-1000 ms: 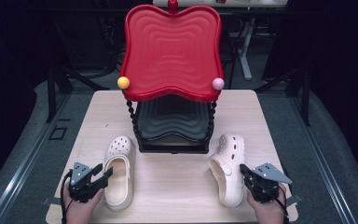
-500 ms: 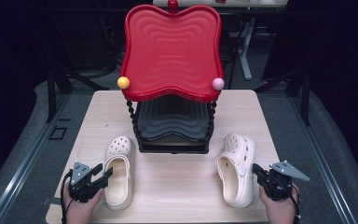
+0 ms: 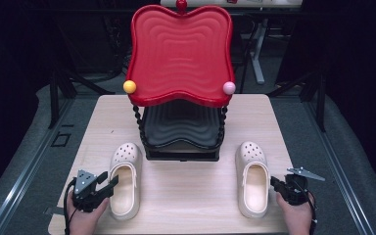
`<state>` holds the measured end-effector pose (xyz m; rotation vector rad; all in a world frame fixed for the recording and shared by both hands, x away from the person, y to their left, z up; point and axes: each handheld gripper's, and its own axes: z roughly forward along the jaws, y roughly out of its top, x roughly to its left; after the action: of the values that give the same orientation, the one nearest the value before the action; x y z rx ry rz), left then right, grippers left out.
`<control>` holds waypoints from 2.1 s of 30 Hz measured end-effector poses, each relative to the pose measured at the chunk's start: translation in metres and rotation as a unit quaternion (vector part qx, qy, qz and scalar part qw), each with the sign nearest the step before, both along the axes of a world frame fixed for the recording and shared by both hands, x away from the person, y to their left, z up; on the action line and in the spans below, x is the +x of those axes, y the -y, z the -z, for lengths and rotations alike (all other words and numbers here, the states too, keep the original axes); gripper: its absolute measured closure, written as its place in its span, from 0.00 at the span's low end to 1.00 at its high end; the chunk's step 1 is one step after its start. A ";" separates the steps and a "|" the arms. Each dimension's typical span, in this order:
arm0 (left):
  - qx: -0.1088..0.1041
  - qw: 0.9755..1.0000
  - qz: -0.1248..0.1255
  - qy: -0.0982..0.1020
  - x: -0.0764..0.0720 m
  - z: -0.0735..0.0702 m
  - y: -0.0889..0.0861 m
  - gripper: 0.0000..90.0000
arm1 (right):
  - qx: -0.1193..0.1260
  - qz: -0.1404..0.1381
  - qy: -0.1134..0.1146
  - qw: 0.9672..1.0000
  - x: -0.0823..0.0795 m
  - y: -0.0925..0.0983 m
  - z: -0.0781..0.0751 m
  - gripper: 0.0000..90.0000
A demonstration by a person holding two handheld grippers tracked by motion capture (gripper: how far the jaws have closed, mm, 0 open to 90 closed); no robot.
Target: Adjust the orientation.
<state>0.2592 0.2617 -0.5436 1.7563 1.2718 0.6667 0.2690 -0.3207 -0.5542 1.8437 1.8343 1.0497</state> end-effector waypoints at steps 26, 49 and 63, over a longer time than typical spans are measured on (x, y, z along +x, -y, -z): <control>0.000 1.000 -0.001 -0.002 0.000 0.001 0.000 0.61 | -0.130 -0.021 0.137 0.982 -0.021 -0.039 -0.030 0.77; -0.001 1.000 0.001 0.000 0.001 0.001 0.001 0.60 | -0.141 -0.011 0.103 0.985 -0.013 -0.047 -0.027 0.83; -0.002 1.000 0.001 0.001 0.001 0.000 -0.001 0.60 | -0.135 -0.065 0.099 0.984 -0.017 -0.074 -0.027 0.82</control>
<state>0.2598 0.2625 -0.5439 1.7535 1.2691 0.6650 0.2516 -0.2469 -0.5271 1.4299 1.8914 0.9337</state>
